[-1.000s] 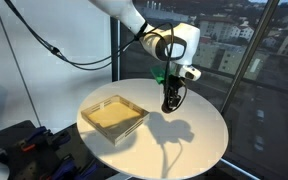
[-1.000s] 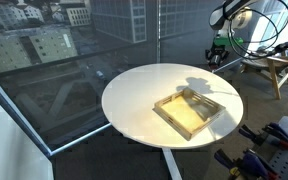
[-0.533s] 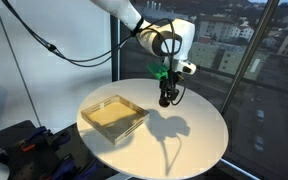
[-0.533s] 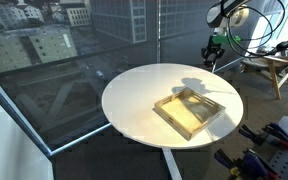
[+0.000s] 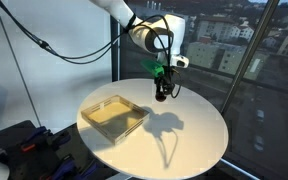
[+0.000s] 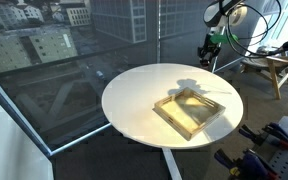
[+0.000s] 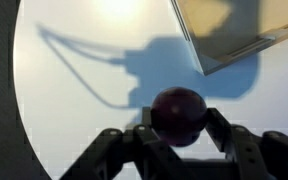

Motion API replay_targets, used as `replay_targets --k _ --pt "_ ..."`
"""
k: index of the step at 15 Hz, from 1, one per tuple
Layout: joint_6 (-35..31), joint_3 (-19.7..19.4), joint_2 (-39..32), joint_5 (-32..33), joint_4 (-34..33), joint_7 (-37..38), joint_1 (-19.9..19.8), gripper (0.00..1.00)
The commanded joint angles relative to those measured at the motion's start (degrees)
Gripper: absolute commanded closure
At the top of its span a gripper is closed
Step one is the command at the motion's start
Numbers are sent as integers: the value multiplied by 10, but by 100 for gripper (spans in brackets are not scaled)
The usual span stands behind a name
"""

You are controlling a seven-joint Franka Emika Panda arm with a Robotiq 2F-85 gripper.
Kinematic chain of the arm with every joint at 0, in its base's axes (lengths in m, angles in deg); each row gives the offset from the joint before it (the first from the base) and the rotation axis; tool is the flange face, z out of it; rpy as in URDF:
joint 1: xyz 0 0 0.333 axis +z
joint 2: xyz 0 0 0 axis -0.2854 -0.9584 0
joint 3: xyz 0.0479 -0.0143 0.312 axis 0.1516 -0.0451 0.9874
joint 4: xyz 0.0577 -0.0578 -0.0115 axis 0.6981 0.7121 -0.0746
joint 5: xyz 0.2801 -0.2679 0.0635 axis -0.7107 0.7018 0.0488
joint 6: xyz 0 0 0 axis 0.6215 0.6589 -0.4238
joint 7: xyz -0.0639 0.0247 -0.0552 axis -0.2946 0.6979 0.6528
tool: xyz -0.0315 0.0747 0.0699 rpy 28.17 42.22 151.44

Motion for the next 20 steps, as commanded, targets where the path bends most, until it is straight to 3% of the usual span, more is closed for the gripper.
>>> replay_targets --k 1,20 --pt "-25 8 41 15 47 -20 6 67" --pt "-51 34 143 26 168 -58 37 67"
